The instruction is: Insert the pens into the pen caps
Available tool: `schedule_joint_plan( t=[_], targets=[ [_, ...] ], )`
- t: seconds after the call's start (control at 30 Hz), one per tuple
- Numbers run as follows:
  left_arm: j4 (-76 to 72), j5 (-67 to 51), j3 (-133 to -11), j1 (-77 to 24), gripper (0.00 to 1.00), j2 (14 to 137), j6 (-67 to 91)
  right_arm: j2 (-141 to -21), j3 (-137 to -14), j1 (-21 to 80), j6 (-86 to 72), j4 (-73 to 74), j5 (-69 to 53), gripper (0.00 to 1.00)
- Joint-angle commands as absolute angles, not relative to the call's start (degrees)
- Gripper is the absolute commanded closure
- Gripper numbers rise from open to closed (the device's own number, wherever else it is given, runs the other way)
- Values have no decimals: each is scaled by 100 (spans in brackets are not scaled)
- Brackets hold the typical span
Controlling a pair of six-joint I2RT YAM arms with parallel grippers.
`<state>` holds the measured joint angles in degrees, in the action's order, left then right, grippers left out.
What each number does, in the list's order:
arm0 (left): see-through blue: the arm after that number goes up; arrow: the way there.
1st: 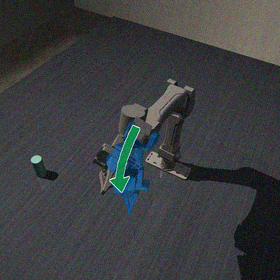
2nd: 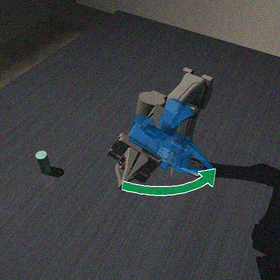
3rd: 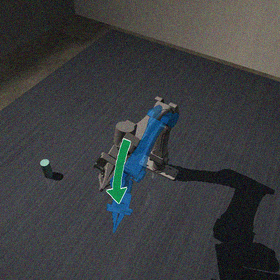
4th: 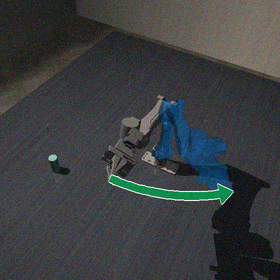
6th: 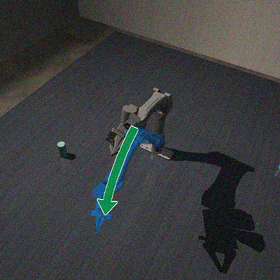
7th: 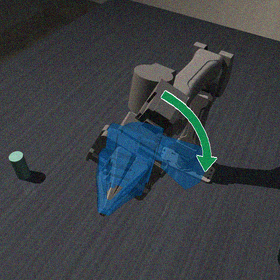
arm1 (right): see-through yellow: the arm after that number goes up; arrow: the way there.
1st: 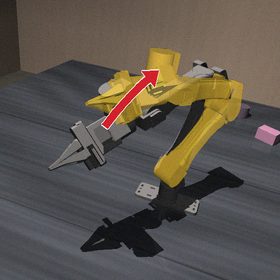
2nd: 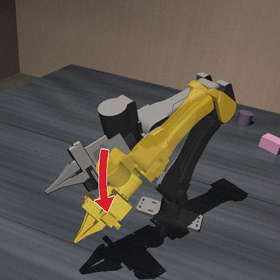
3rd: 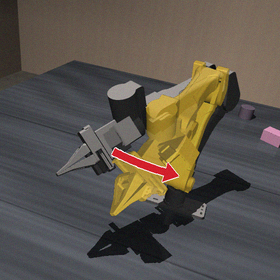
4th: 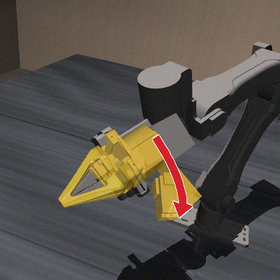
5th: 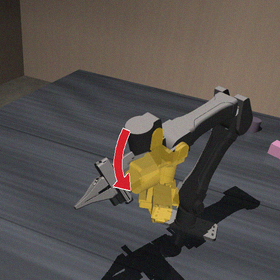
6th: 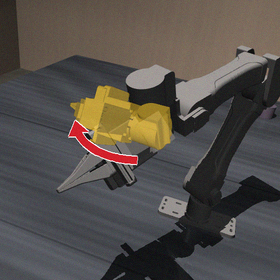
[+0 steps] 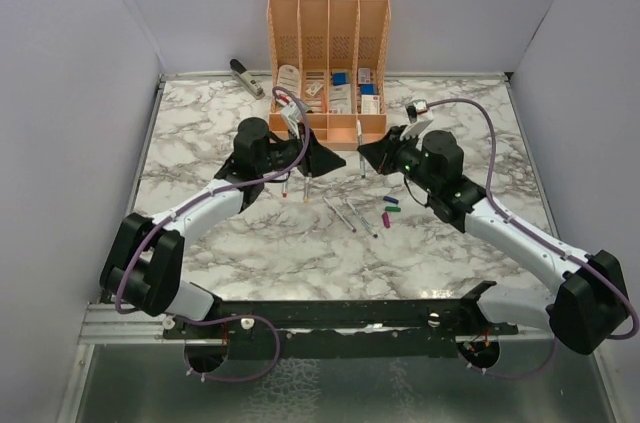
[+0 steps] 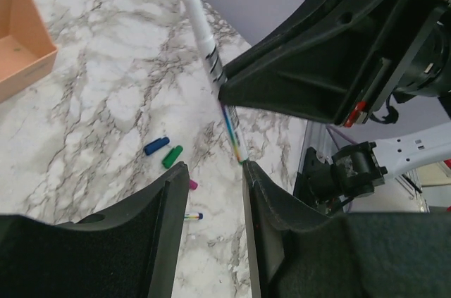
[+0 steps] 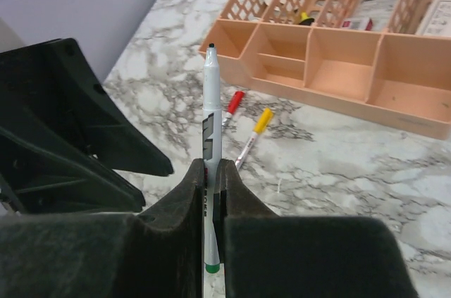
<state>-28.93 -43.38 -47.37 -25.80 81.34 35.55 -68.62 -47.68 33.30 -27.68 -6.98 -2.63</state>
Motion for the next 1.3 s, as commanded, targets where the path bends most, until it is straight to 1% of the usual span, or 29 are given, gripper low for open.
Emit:
schedule_joint_plan(
  t=[0.0,0.57,1.27],
  targets=[
    [-3326,-4647,-5152,-2810,60,8427,3657,-6621,-4413,3335,-3280,-1906,-918,99],
    [-3344,-4709,-5391,-3048,60,8689,3774,-6502,-4034,3340,-3697,-2437,-1190,99],
    [-3509,-4733,-5334,-3094,60,8457,4015,-6492,-4008,3340,-3542,-2343,-942,99]
  ],
)
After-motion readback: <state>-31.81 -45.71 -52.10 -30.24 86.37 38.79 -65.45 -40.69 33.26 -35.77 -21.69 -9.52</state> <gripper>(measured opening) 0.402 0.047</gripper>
